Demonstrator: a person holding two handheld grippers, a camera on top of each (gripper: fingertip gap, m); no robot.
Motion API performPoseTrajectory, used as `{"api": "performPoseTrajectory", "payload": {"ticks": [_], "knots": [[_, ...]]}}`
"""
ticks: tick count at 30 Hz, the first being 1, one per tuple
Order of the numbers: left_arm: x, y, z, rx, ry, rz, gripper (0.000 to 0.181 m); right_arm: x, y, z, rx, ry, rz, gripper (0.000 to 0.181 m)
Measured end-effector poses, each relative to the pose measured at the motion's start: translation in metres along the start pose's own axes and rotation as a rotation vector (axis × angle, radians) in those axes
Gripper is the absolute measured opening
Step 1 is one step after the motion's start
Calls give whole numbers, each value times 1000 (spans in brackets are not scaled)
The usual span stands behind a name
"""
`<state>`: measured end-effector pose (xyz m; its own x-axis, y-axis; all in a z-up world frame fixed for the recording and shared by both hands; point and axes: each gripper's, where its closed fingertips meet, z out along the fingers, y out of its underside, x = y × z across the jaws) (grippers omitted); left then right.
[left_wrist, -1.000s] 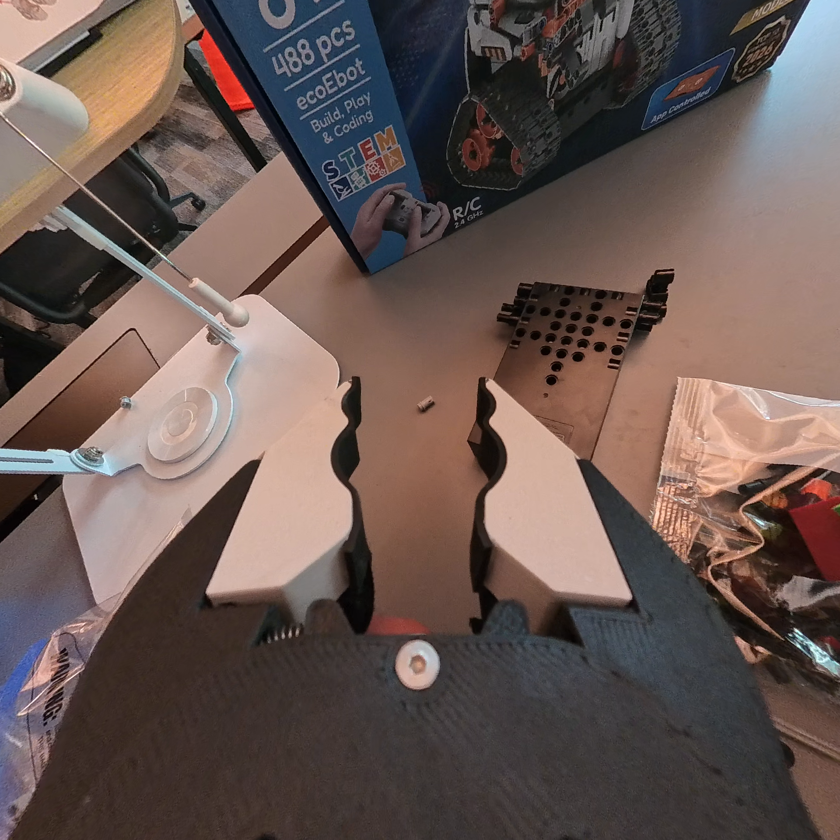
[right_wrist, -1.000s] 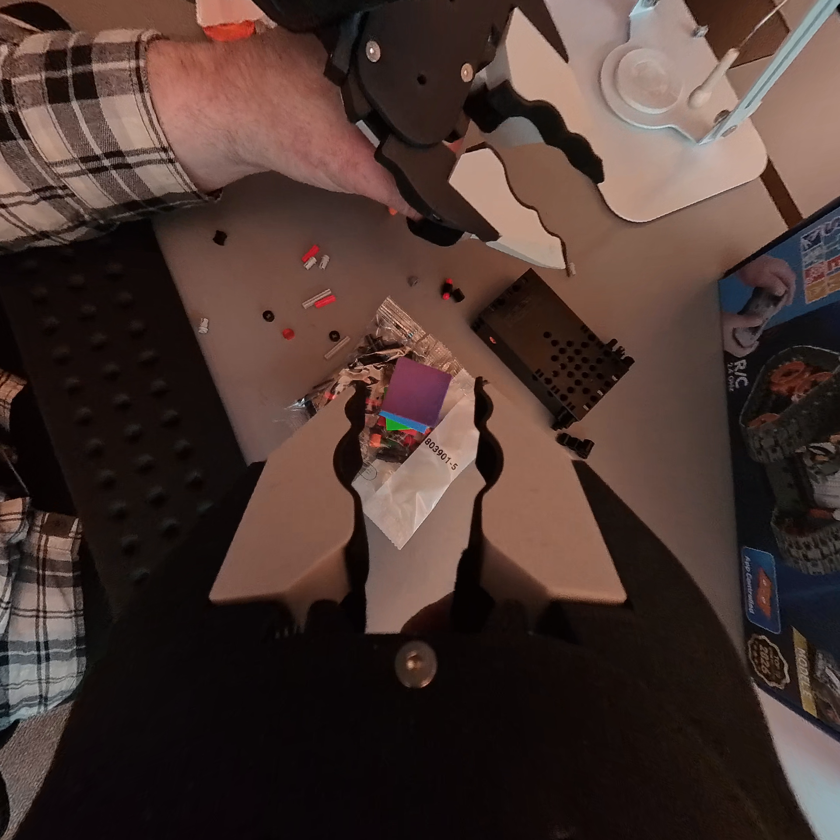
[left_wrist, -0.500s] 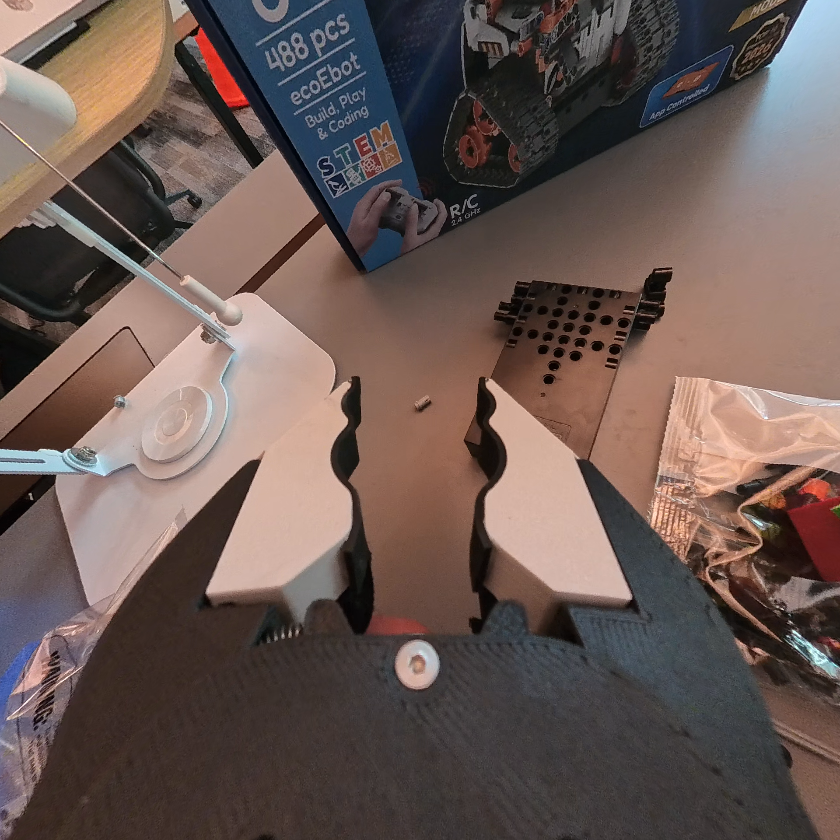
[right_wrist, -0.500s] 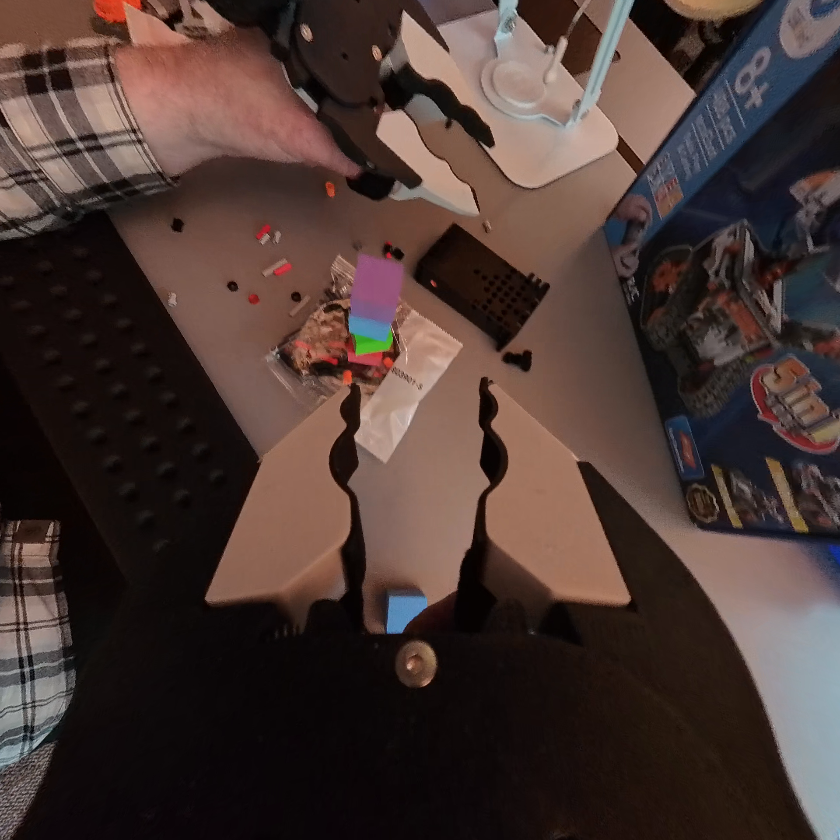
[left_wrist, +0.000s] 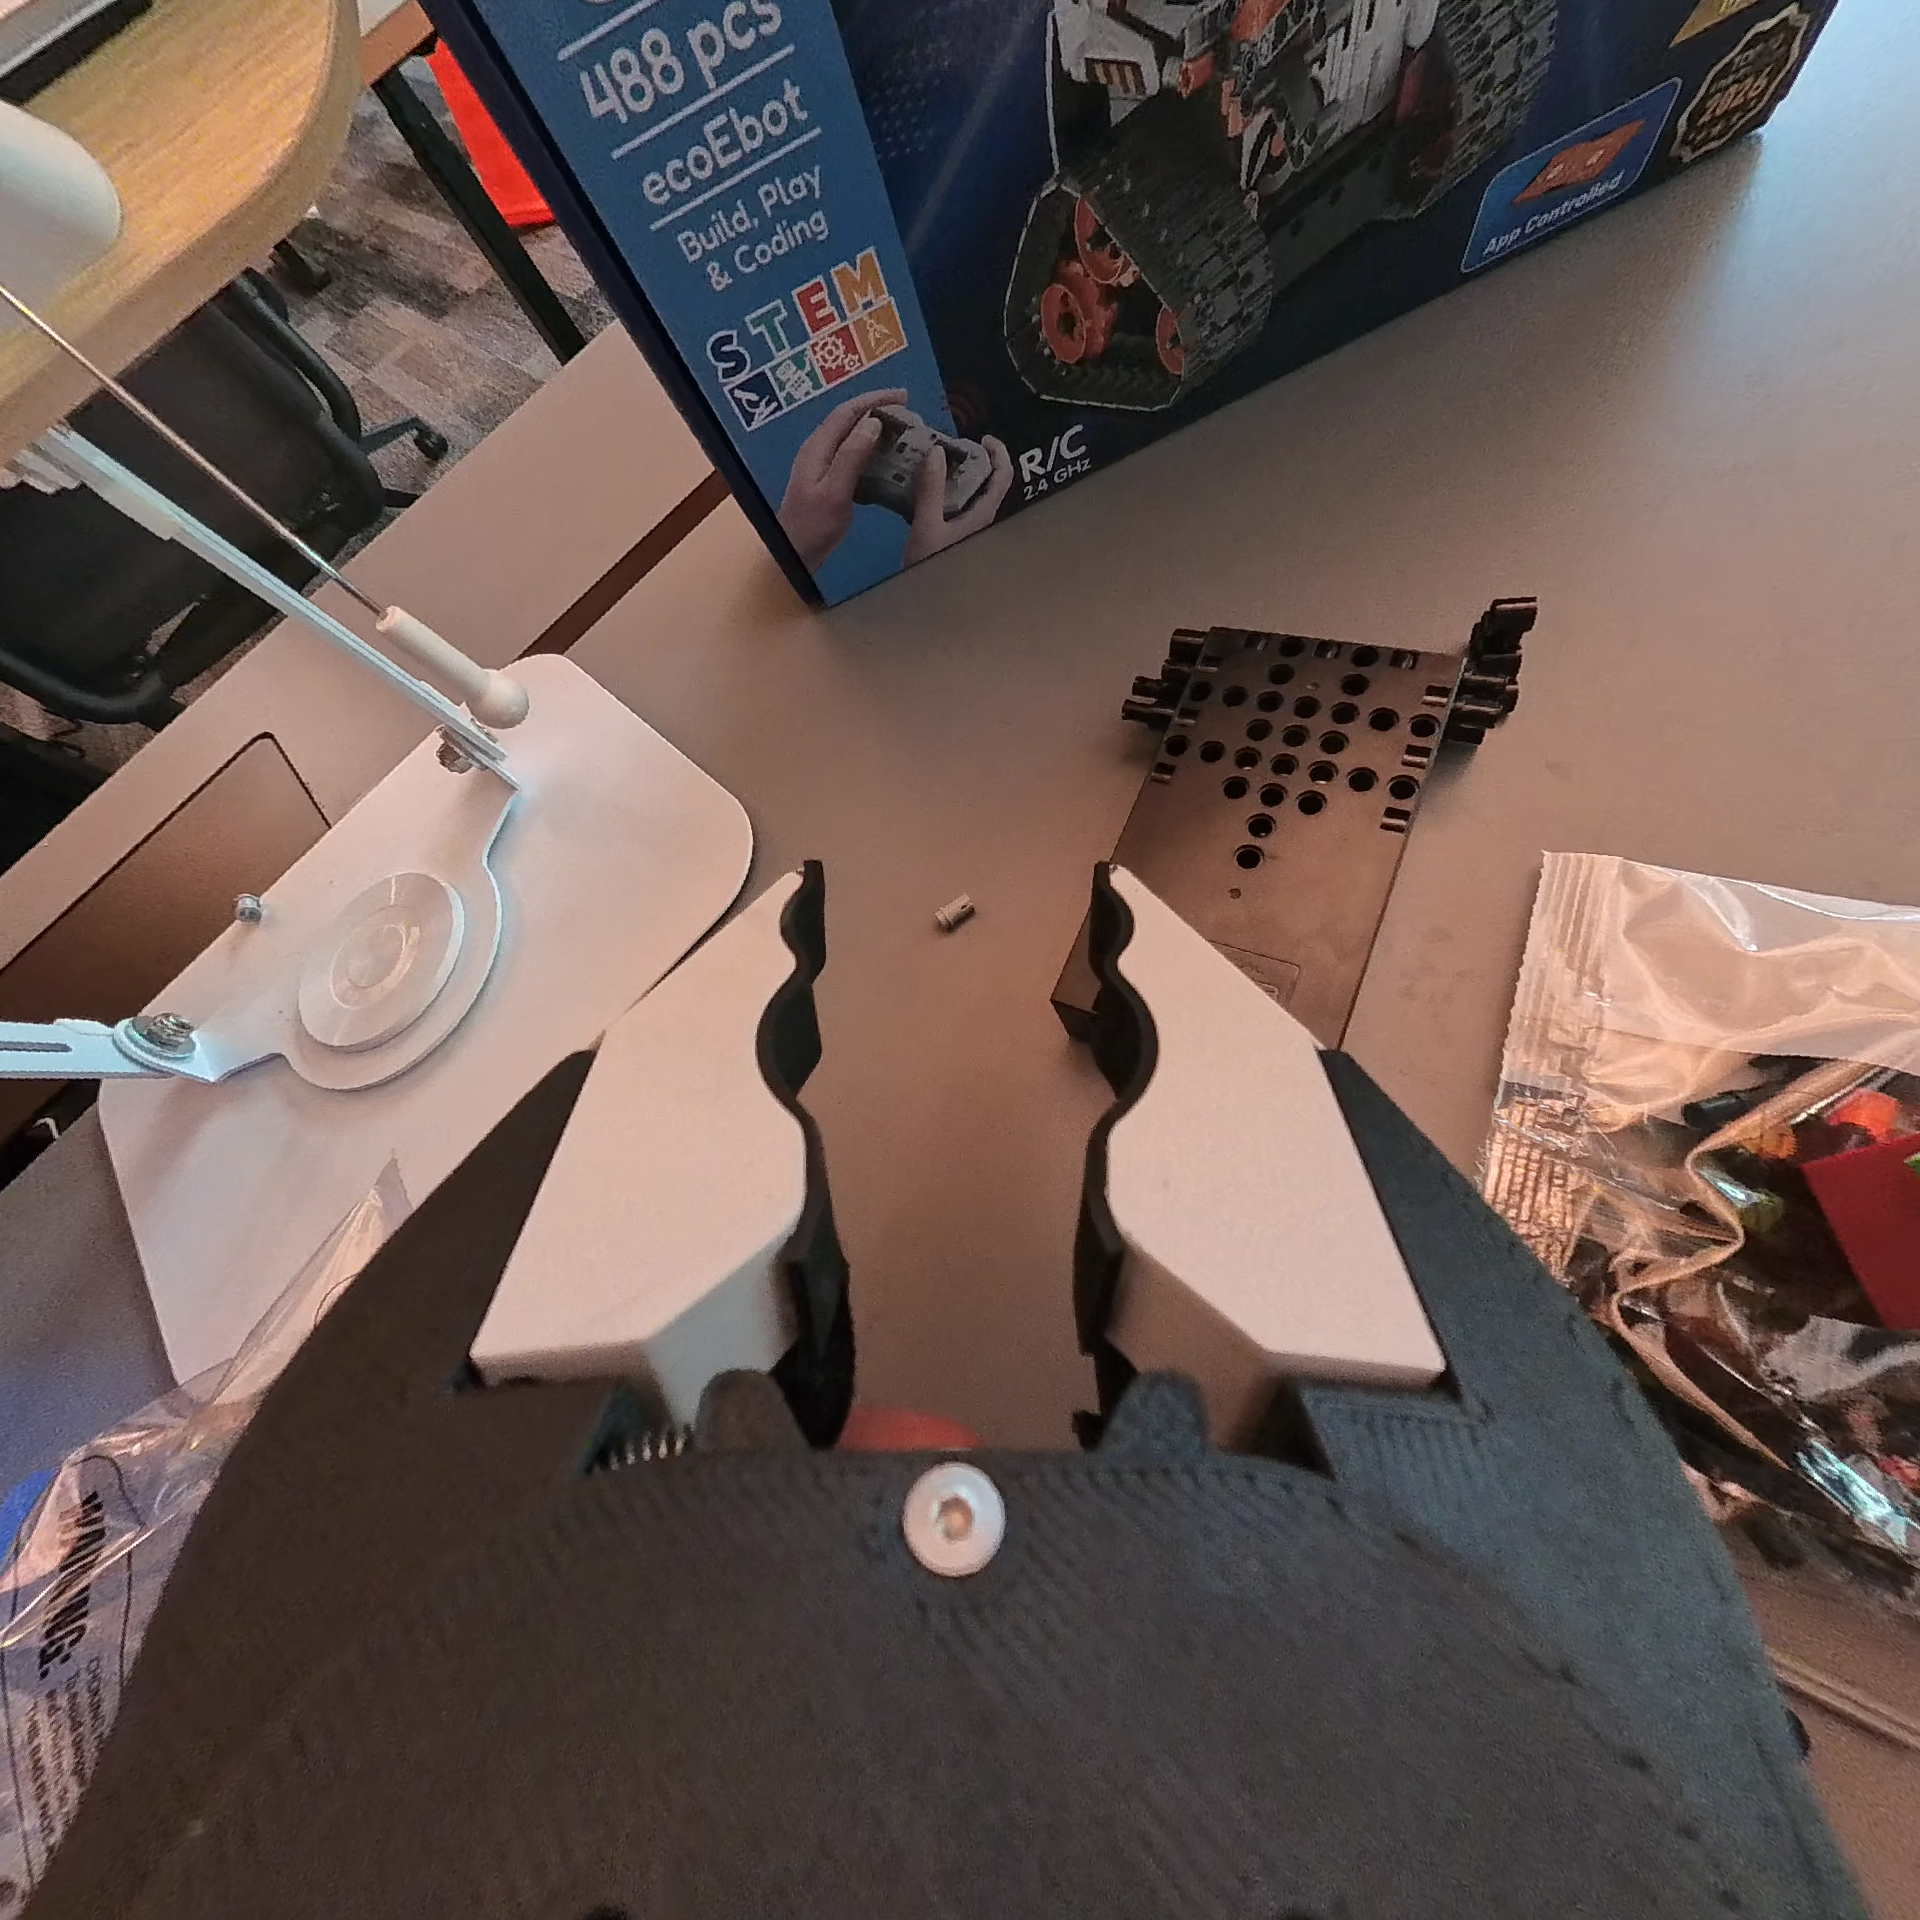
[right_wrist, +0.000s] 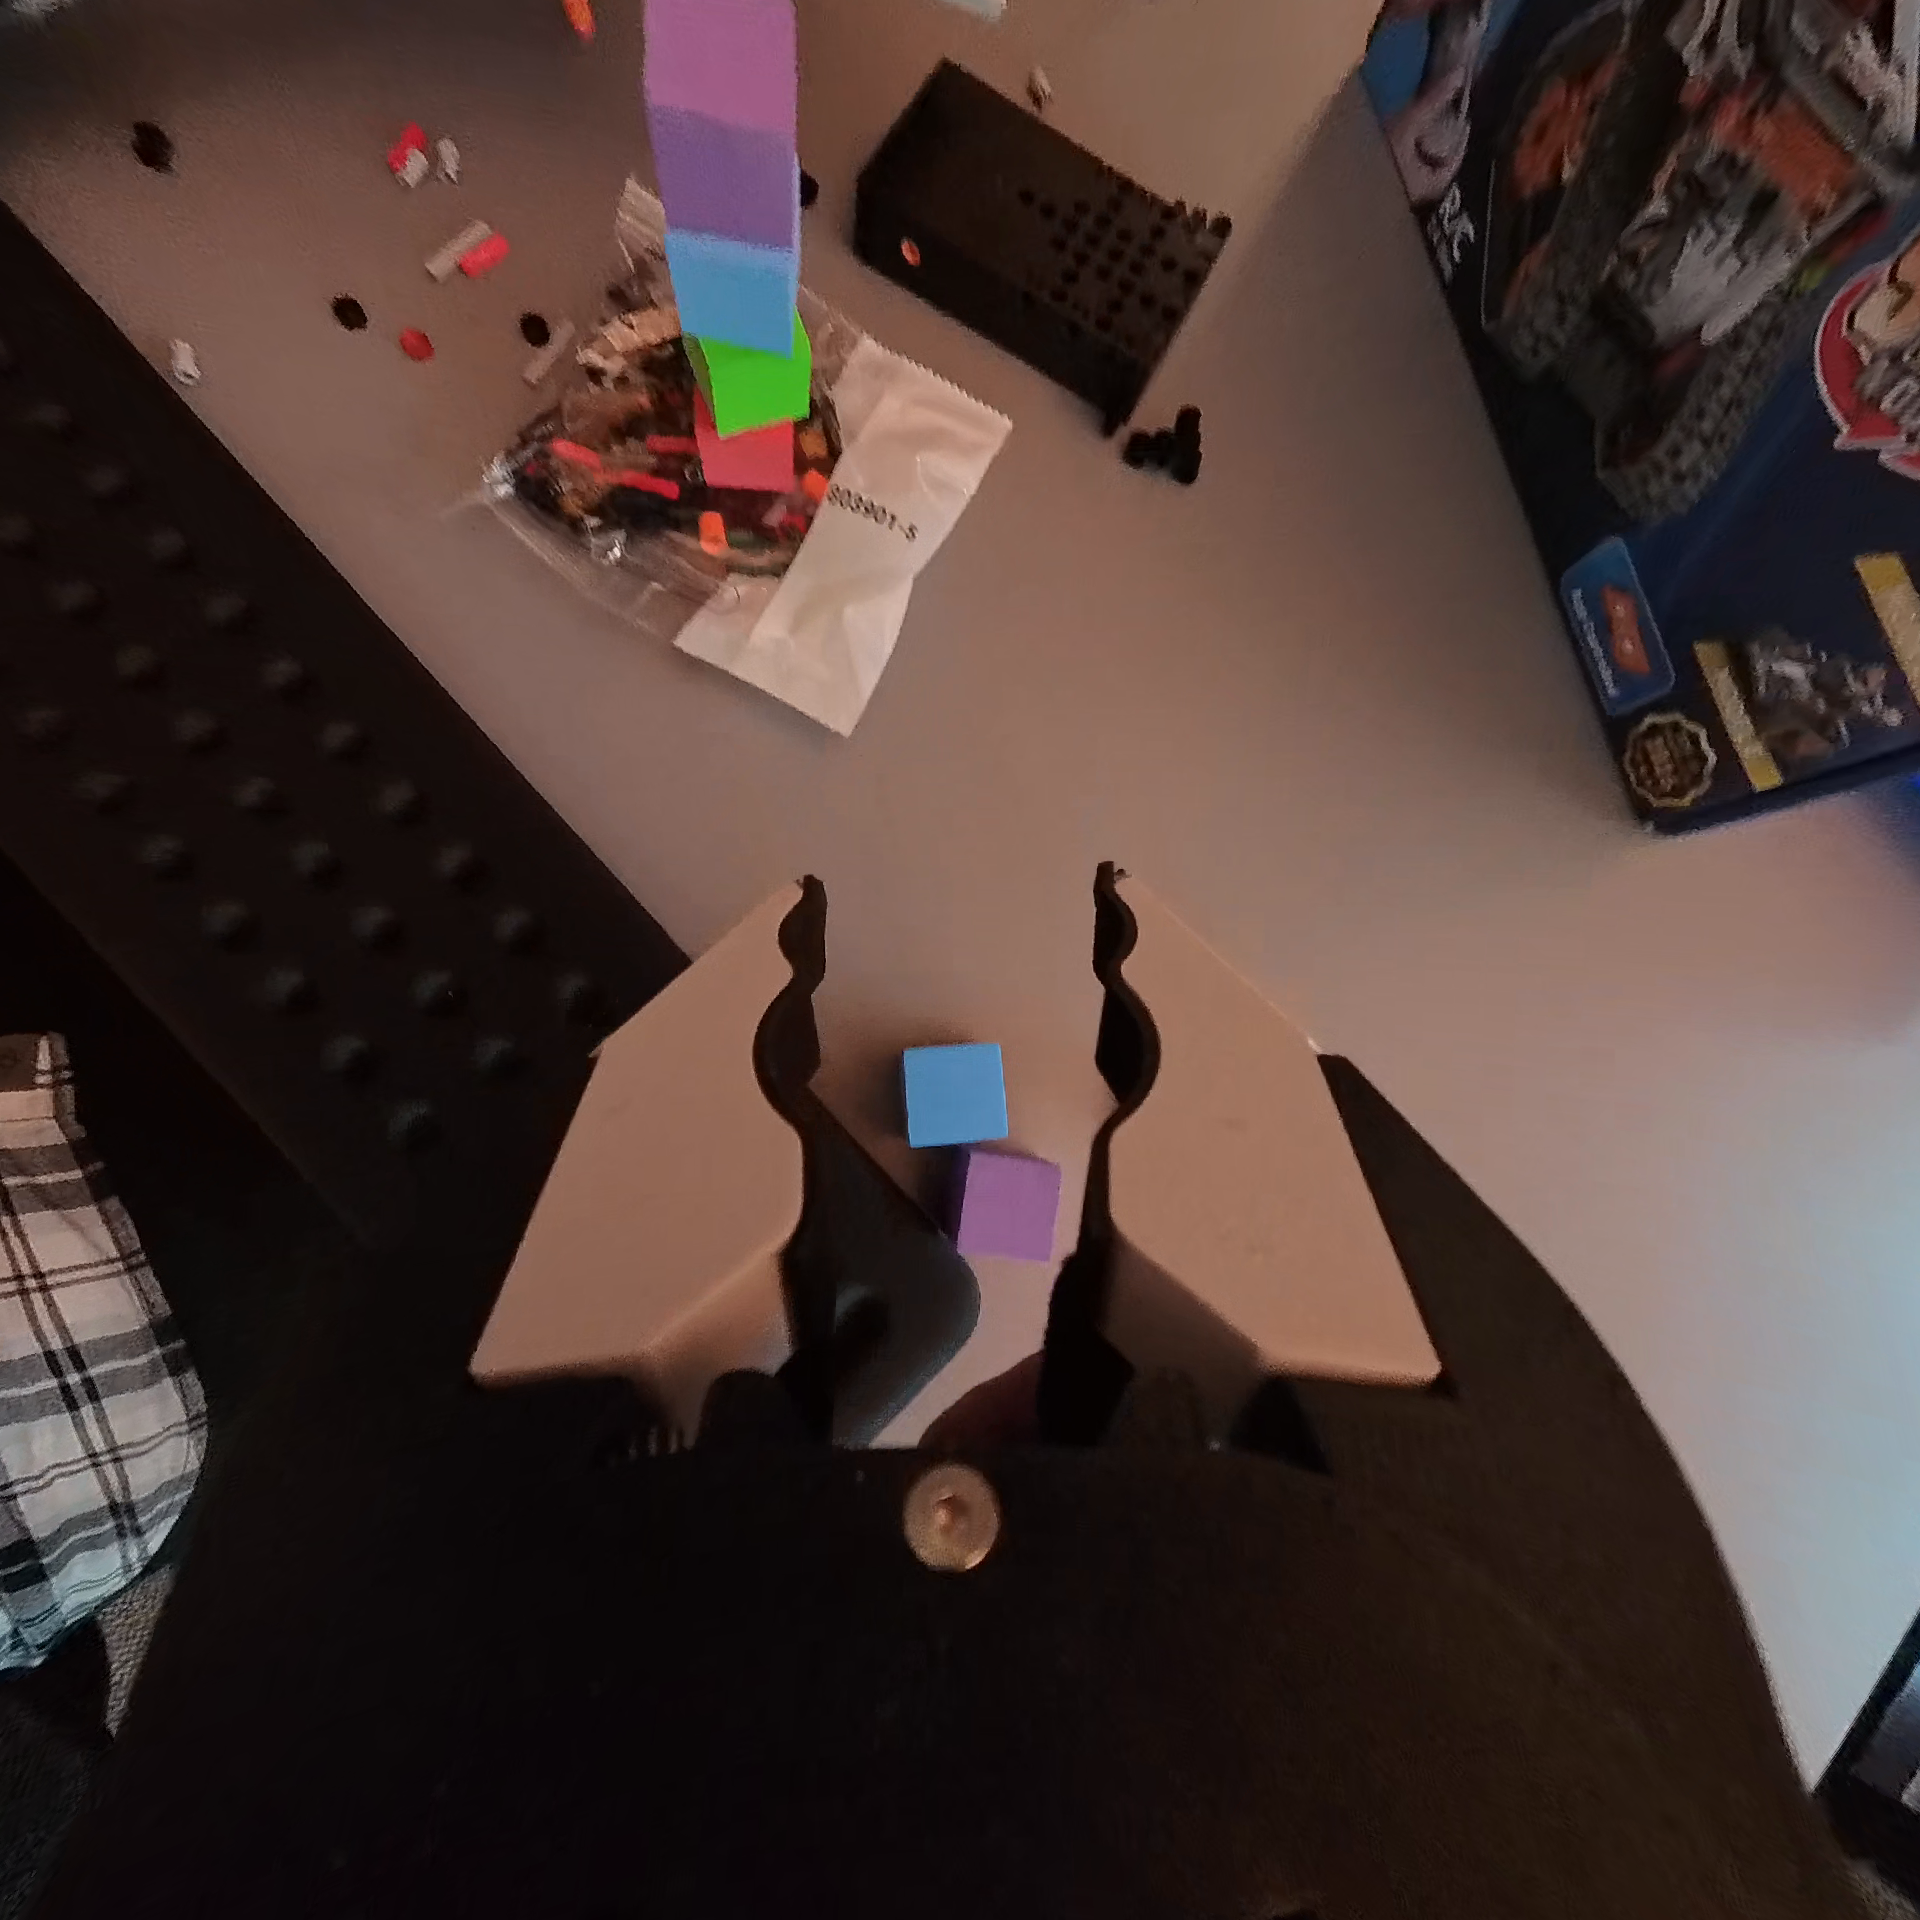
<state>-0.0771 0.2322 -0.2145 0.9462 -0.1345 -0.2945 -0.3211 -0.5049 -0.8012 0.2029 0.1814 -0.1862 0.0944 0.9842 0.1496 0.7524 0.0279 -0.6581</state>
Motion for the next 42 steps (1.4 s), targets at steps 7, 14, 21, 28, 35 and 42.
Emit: {"api": "performPoseTrajectory", "payload": {"ticks": [7, 14, 21, 28, 35, 42], "knots": [[-1, -1, -1, 5, -1, -2, 50, 11, 44, 4, -125, 69, 36, 48], [0, -1, -1, 2, 0, 4, 50, 2, 71, 16, -195, 33, 62, 47], [0, -1, -1, 3, -1, 3, 50, -2, 76, 29, -211, -10, 52, 26], [2, -2, 1, 1, 1, 7, 50, -12, -29, 10, 71, -61, -65, 26], [-1, -2, -2, 5, -4, 4, 50, -39, -137, 17, 166, -156, -227, 26], [-3, -5, -4, 16, -4, 3, 49, -45, -151, 47, 109, -252, -210, 26]]}}
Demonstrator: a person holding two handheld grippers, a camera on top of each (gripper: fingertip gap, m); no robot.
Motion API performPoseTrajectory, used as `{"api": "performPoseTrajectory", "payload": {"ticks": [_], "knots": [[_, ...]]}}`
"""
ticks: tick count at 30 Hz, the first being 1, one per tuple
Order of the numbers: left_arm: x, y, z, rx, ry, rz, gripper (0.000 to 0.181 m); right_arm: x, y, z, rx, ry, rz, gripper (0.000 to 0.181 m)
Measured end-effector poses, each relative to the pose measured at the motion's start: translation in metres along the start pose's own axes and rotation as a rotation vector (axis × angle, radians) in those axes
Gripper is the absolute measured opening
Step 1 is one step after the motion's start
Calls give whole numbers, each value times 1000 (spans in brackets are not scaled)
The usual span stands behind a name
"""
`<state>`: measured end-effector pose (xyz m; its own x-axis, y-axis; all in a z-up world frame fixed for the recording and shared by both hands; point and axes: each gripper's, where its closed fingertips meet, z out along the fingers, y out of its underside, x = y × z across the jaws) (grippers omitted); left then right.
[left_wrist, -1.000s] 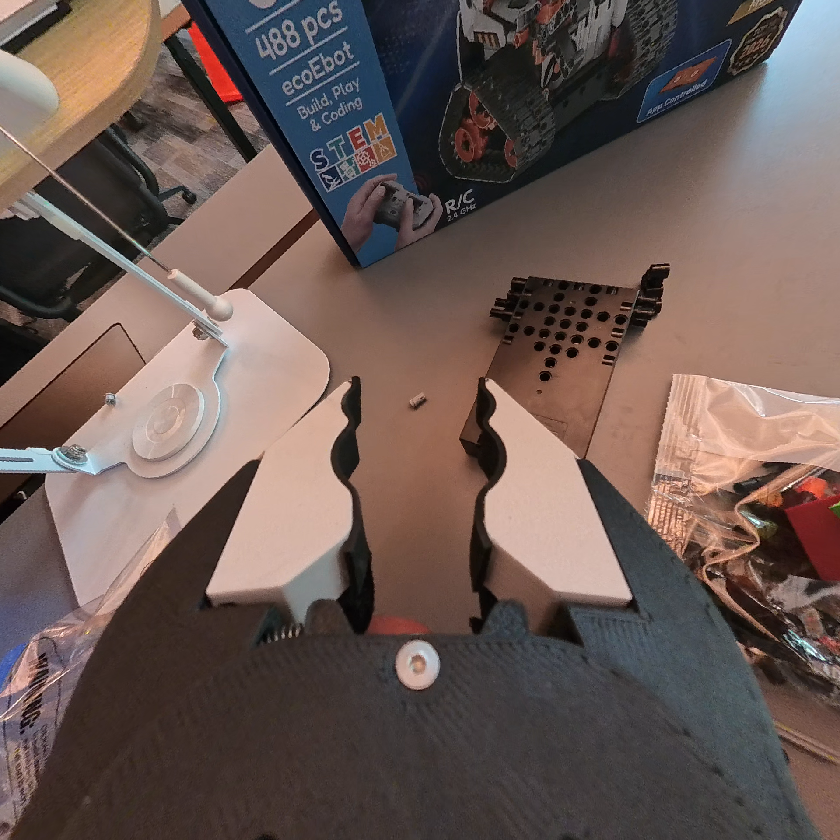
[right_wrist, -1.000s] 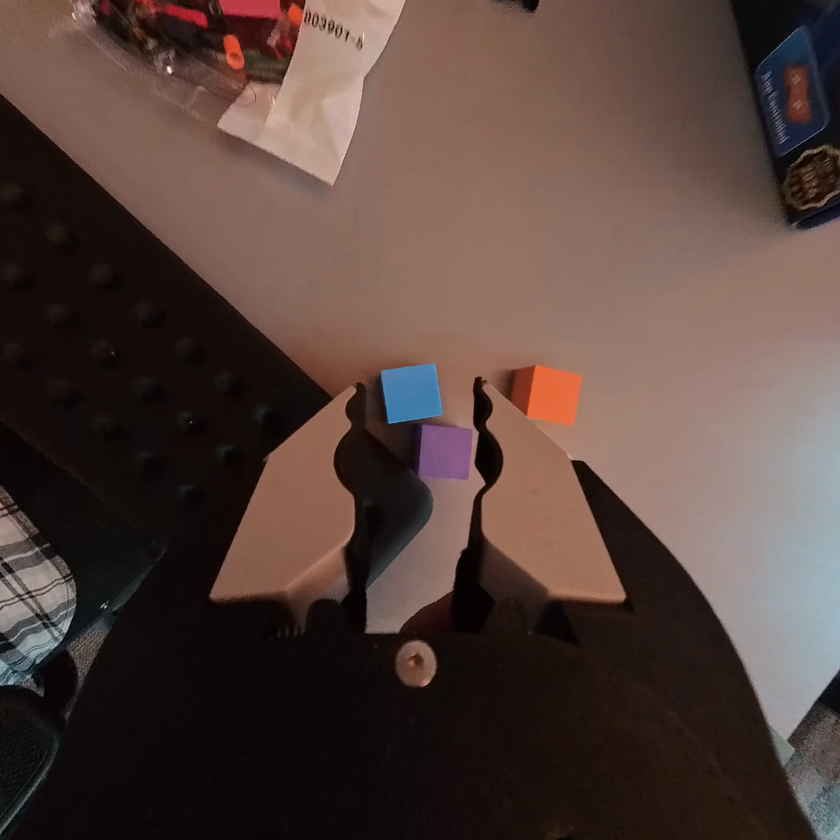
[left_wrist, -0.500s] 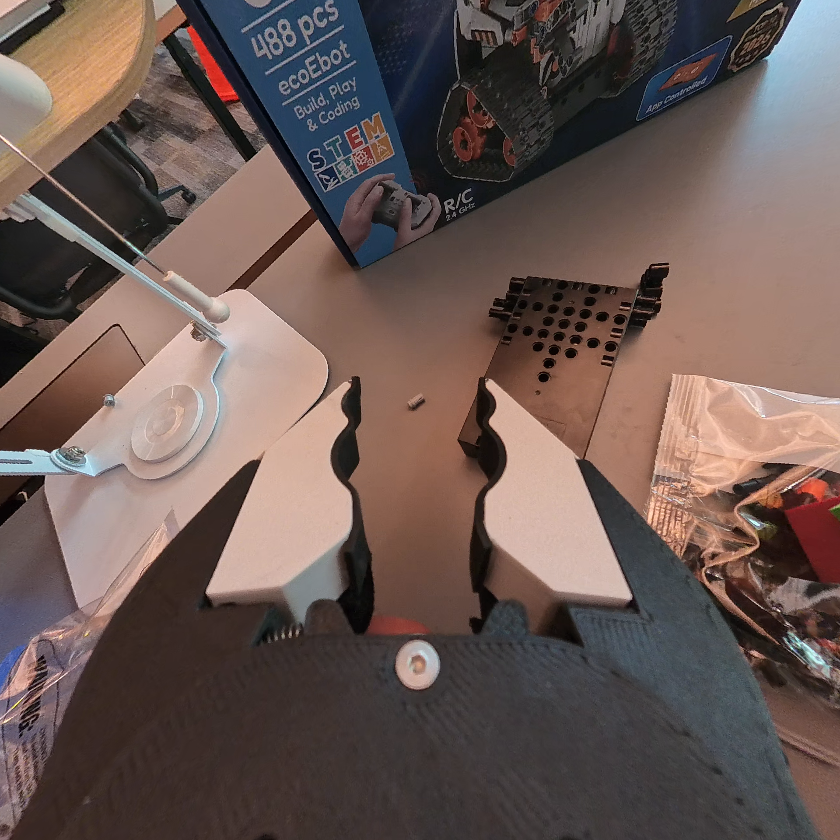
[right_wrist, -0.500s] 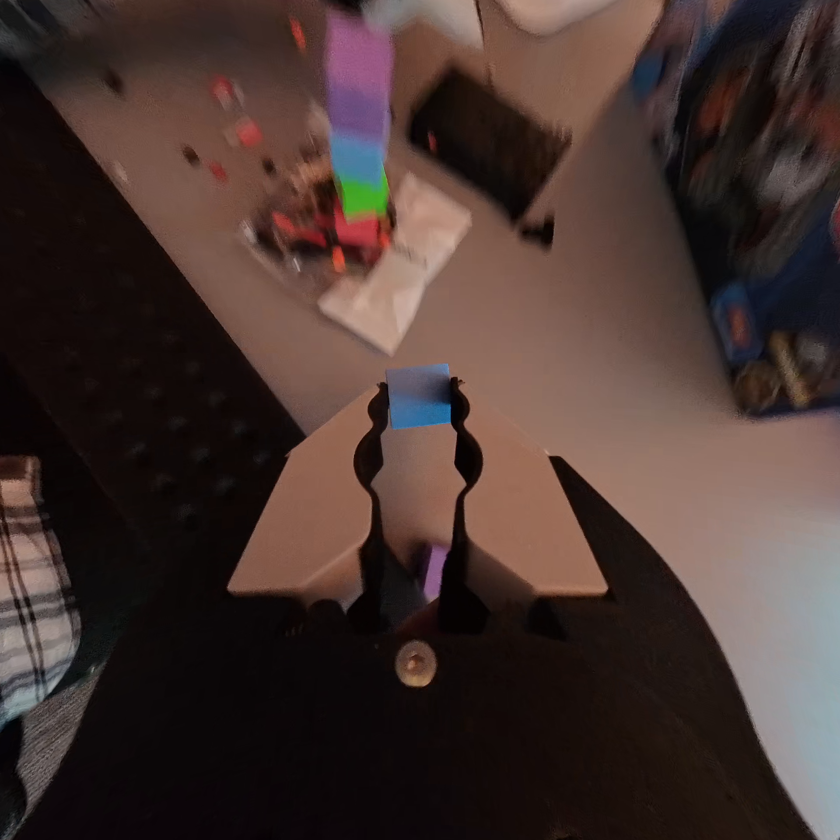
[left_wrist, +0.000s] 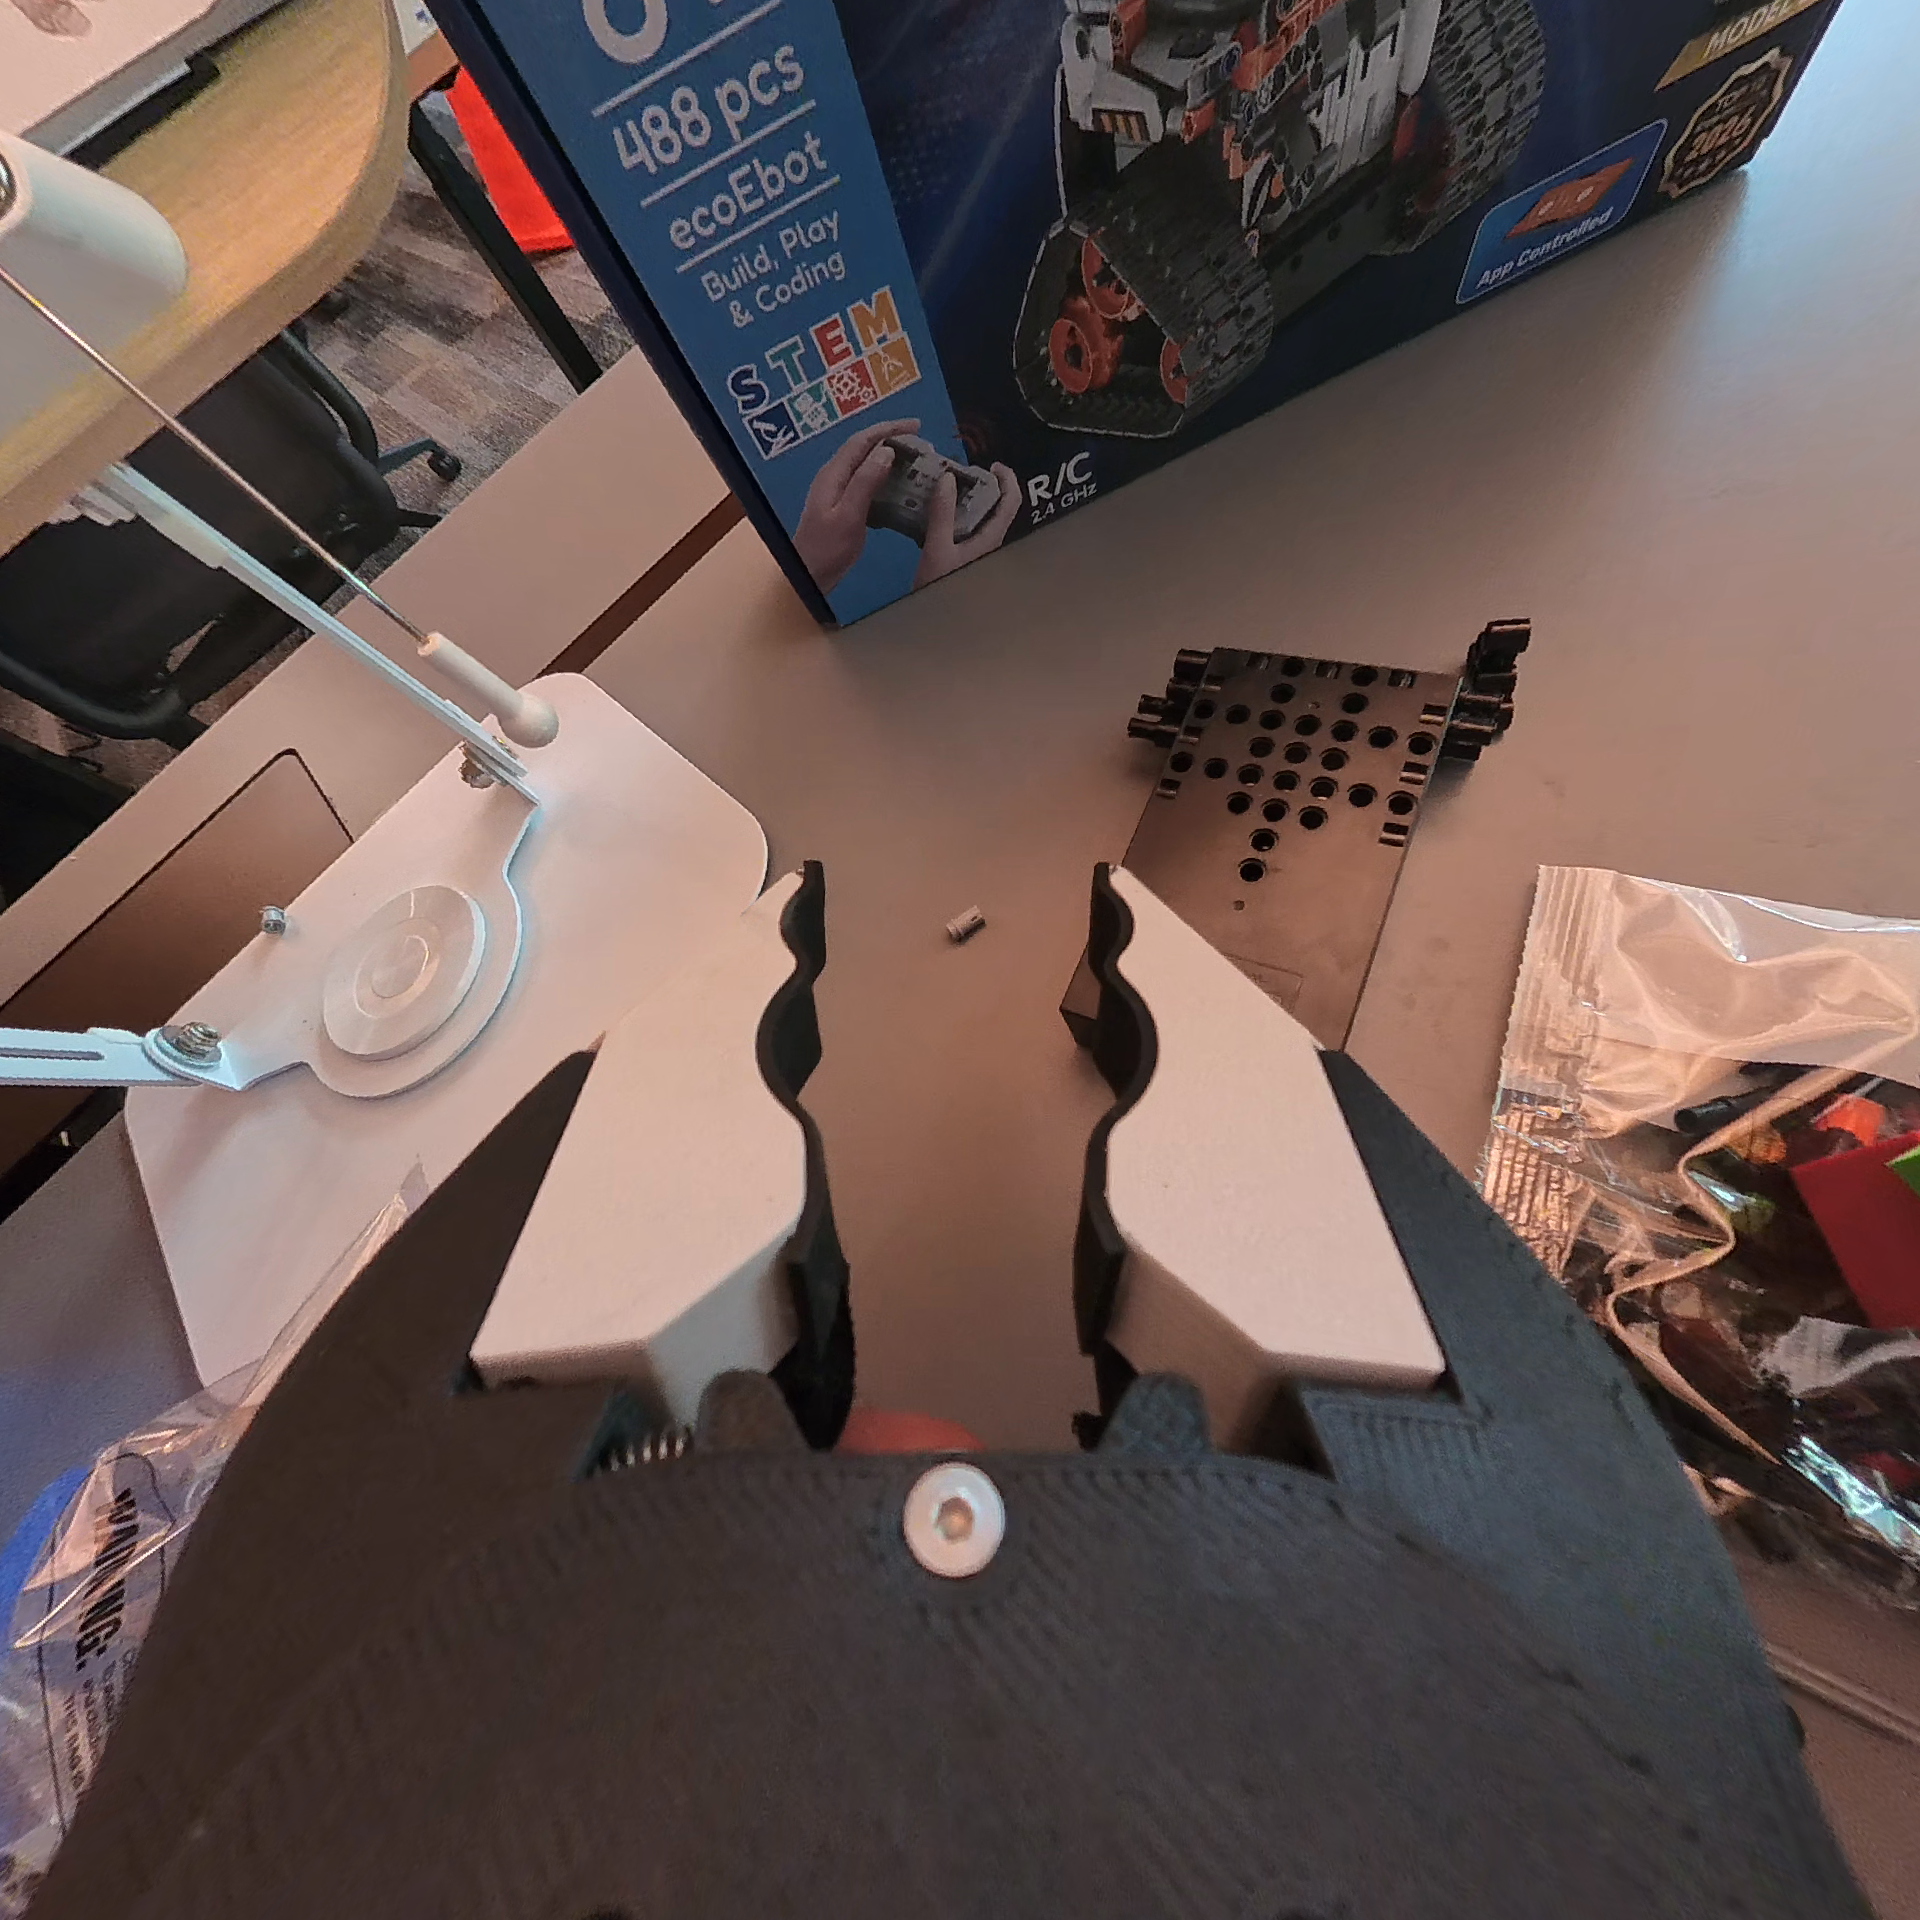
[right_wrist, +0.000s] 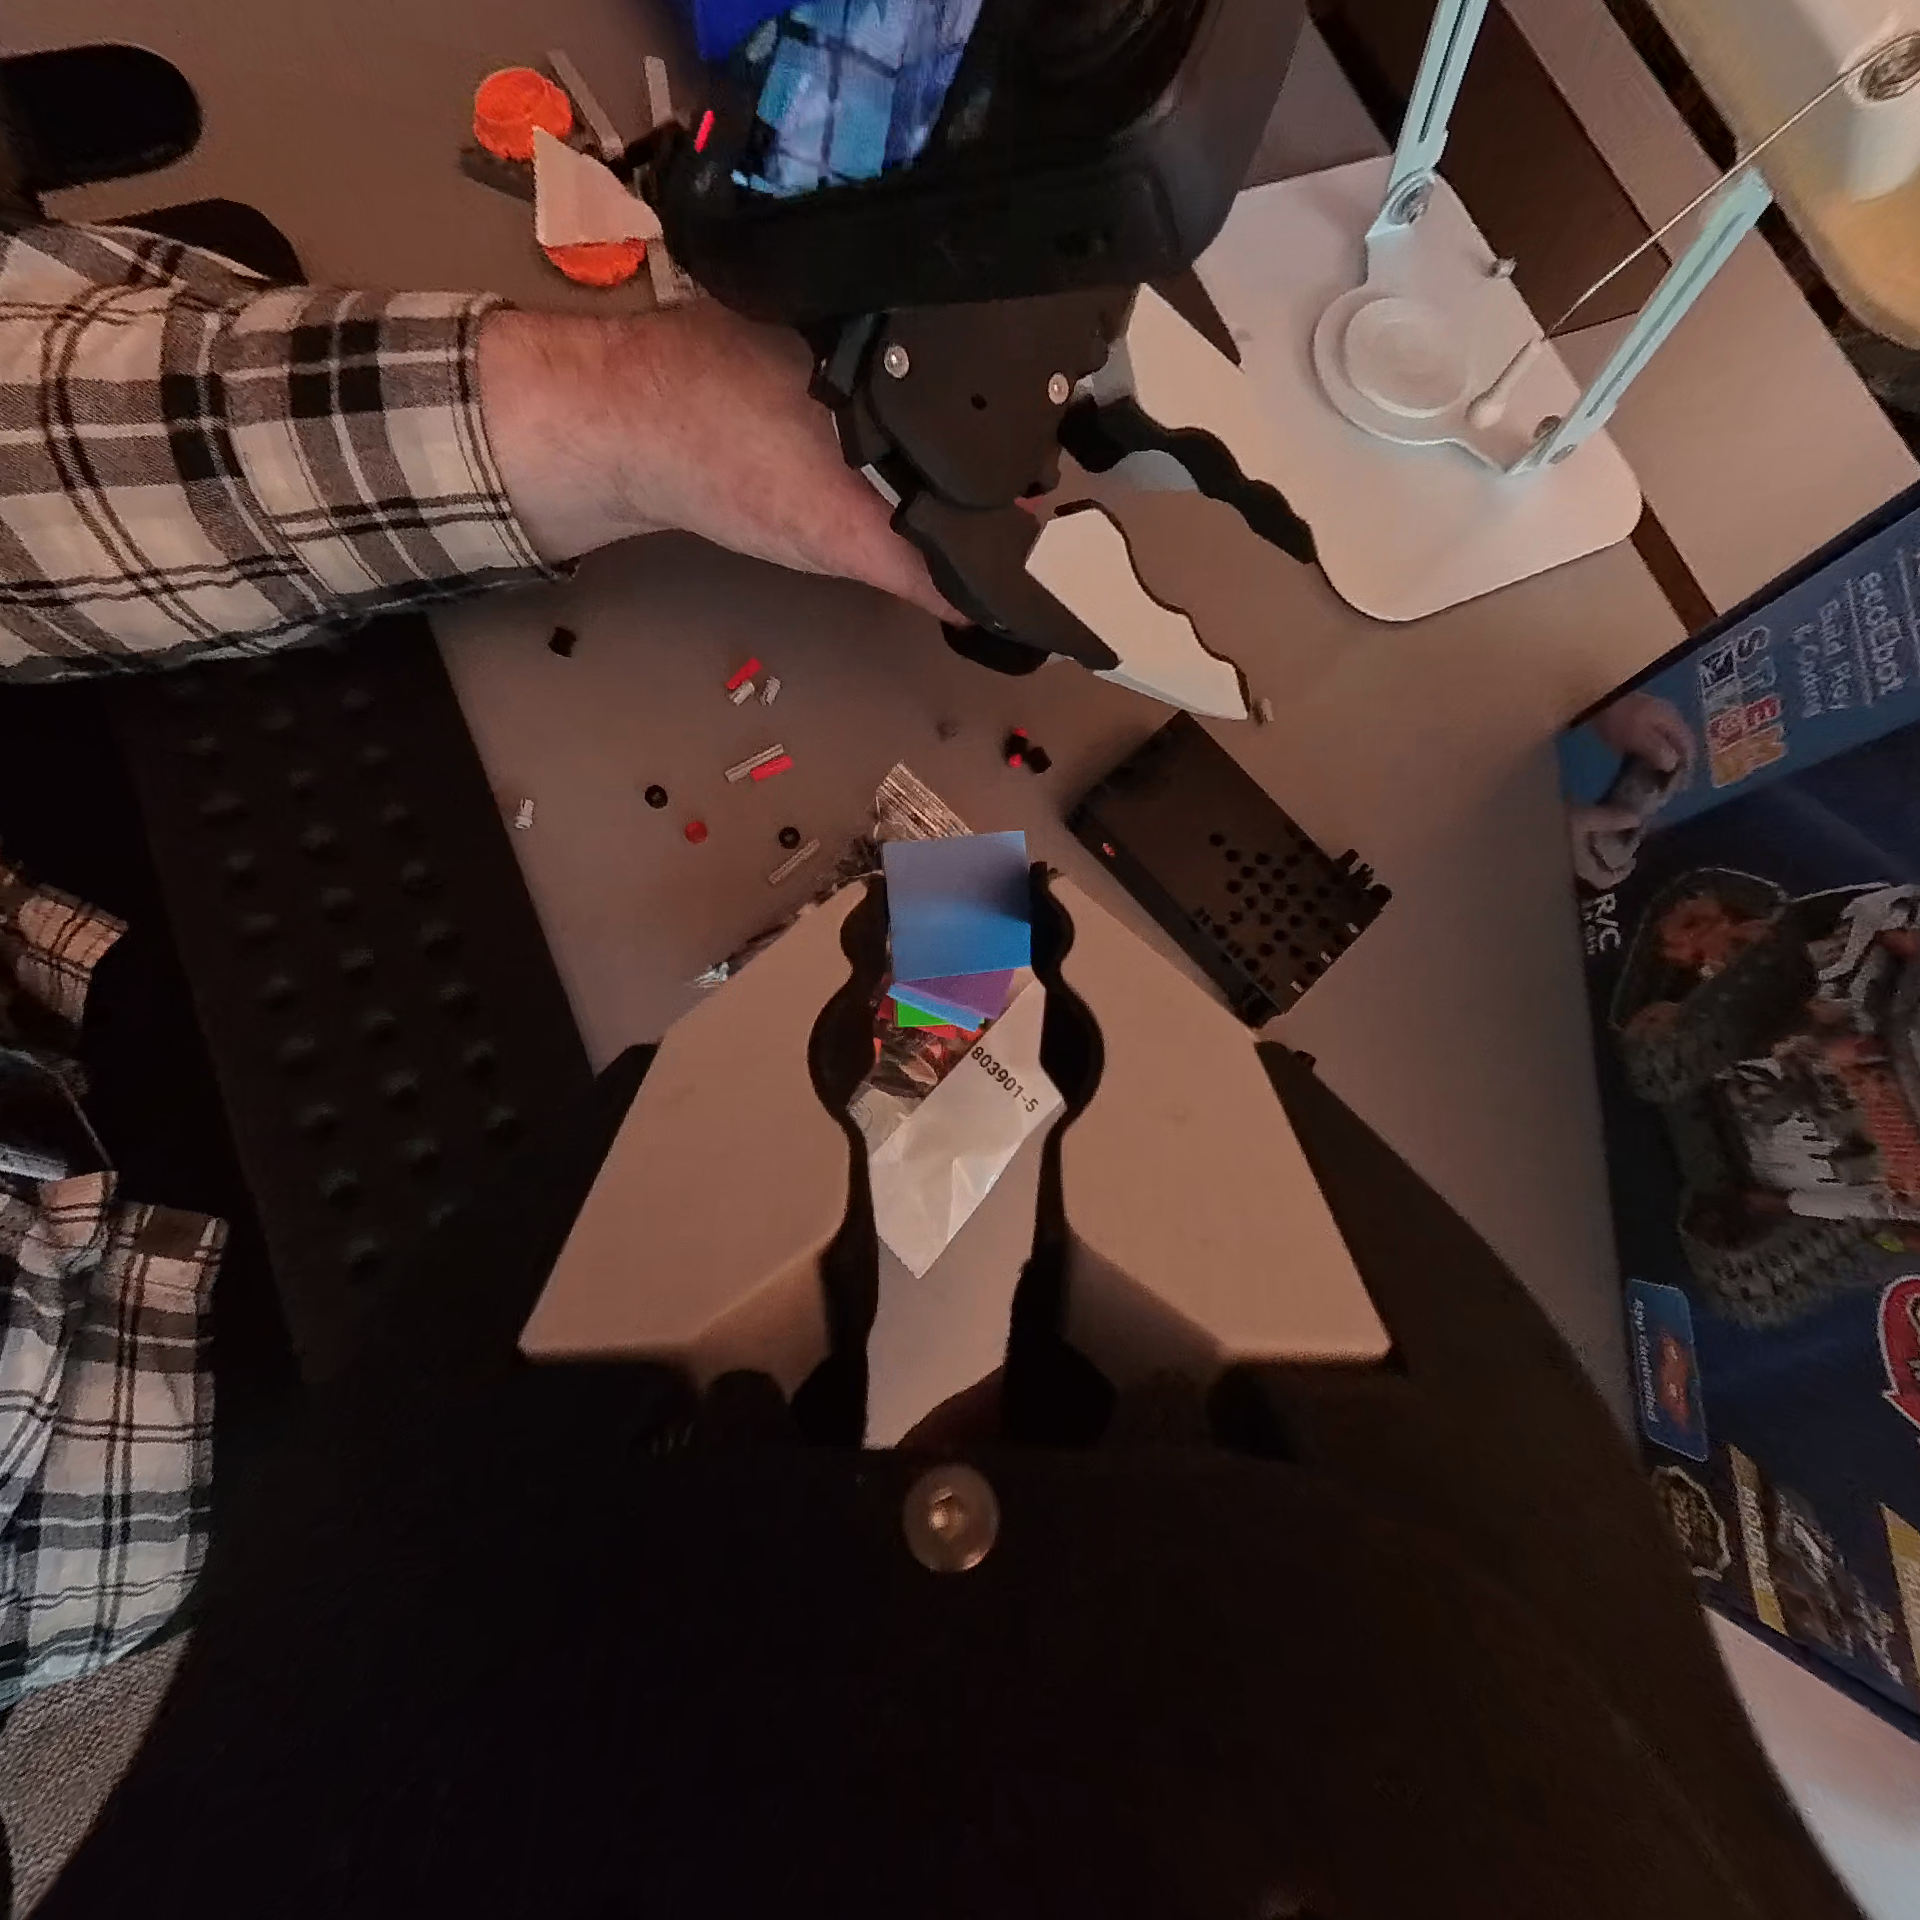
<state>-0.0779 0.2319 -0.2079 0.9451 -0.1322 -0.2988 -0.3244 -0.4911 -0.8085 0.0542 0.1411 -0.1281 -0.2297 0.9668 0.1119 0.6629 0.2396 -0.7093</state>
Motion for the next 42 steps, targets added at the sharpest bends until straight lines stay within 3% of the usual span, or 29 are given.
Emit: {"api": "performPoseTrajectory", "payload": {"ticks": [8, 16, 30, 33, 37, 42], "knots": [[2, 0, 1, -1, 3, 6, 50, 5, 14, 11, -66, 12, 9, 26], [3, 1, 1, -6, 4, 8, 50, 5, 15, 11, -61, 2, 14, 38], [1, 2, 1, -7, 1, 2, 50, 12, 25, -27, 23, 87, 61, 46], [2, 1, 1, -7, 3, 5, 50, 18, 53, -47, -33, 171, 77, 47], [3, 0, 1, -4, 4, 4, 49, 24, 127, -74, -213, 297, 149, 46], [6, 1, 2, -9, 10, 7, 50, 5, 209, -82, -338, 309, 275, 43]]}}
